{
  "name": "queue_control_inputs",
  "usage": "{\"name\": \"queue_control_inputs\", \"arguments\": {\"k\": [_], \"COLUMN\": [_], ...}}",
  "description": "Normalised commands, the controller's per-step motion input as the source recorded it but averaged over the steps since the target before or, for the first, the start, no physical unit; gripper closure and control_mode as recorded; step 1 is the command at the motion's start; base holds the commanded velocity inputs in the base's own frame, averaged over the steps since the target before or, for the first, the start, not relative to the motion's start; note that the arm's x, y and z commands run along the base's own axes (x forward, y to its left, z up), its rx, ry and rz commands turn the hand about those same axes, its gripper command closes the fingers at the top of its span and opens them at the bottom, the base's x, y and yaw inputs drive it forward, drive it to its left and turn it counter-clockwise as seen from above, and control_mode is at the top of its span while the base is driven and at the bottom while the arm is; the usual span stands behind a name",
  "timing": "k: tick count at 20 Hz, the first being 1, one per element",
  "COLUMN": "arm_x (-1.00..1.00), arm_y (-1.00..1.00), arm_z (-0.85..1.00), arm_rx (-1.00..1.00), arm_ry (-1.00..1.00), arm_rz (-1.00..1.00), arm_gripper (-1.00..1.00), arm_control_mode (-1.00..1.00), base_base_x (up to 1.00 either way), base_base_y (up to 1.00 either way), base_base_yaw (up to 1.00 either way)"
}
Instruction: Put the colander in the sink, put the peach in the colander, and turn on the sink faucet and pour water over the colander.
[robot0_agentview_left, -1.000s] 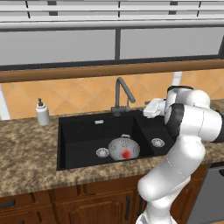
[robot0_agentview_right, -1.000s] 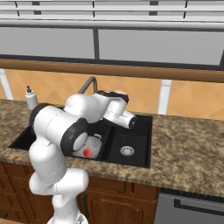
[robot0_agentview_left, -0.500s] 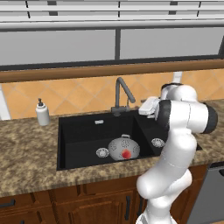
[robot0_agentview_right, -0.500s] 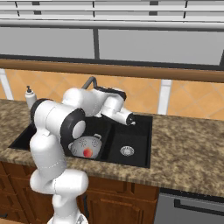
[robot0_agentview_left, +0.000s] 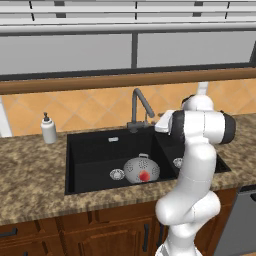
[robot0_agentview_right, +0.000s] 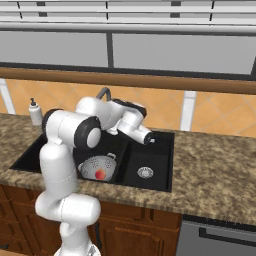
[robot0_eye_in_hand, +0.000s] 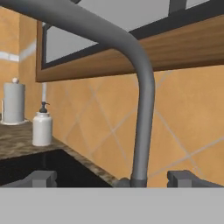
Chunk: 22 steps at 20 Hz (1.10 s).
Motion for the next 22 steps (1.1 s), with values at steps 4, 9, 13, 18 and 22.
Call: {"name": "queue_control_inputs", "arguments": {"k": [4, 9, 13, 18, 22], "arm_x": [0.42, 0.40, 0.38, 0.35, 0.32], "arm_y": [0.00, 0.02, 0.03, 0.14, 0.07], "arm_z": [-0.08, -0.10, -0.04, -0.06, -0.13], "arm_rx": [0.00, 0.00, 0.00, 0.00, 0.00], "arm_ry": [-0.08, -0.01, 0.00, 0.00, 0.00], "arm_rz": [0.00, 0.00, 0.00, -0.02, -0.05], "arm_gripper": [-1.00, -1.00, -1.00, -1.00, -1.00], "arm_control_mode": [-1.00, -1.00, -1.00, -1.00, -1.00], "base_base_x": [0.00, 0.00, 0.00, 0.00, 0.00], "base_base_y": [0.00, 0.00, 0.00, 0.00, 0.00], "base_base_yaw": [0.00, 0.00, 0.00, 0.00, 0.00]}}
